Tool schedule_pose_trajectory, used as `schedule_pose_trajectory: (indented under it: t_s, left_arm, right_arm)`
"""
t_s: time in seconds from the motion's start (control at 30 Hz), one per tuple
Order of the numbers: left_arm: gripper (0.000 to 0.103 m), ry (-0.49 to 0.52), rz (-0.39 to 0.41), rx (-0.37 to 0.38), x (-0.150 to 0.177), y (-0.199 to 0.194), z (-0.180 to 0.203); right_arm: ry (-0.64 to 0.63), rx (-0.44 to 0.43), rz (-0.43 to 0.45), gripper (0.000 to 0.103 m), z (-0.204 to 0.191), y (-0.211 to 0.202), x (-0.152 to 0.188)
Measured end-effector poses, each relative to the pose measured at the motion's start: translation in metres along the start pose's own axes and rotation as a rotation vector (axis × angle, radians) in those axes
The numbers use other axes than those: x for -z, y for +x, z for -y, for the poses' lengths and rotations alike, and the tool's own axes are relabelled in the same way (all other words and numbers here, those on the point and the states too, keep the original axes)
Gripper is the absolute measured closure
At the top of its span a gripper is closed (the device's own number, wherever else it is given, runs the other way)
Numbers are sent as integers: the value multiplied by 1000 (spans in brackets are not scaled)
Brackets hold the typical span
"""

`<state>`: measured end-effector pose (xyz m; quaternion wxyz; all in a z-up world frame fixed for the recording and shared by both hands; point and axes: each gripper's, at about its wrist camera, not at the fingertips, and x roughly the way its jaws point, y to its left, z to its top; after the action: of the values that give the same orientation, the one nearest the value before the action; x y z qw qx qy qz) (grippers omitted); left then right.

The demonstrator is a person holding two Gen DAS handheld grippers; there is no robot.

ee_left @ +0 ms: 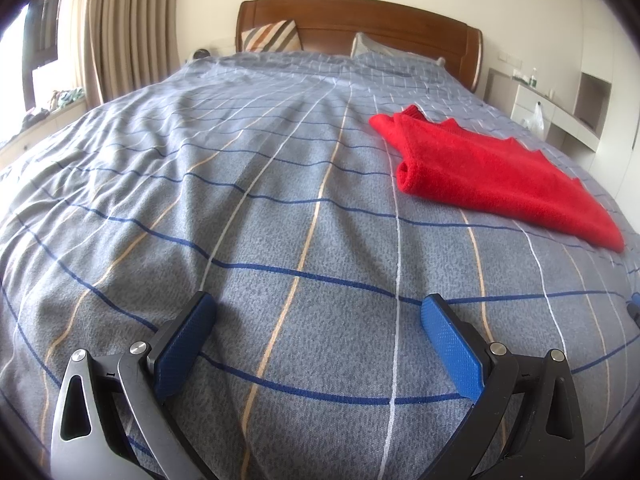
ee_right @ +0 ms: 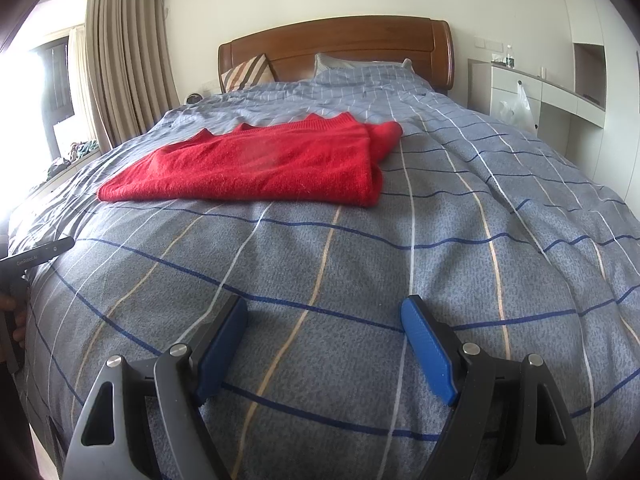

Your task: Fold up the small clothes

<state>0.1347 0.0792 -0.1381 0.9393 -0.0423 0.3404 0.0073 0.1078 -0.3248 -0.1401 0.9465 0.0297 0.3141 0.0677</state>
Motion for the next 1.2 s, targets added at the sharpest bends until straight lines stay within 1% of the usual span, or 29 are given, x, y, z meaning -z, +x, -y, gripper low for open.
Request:
schedule_pose_trajectory:
  t_s: [0.47,0.63,1.2]
  left_arm:
    - [1,4,0,-12,2,-1,0]
    - [1,12,-4,-27,3,-1,0]
    - [1,12,-2,-29,4,-2,2]
  right_arm:
    - [-4,10,1,24,0,0,-1]
    - [-7,13,-1,24,0,1,-1]
    - [-10,15,5,24,-1,1,0]
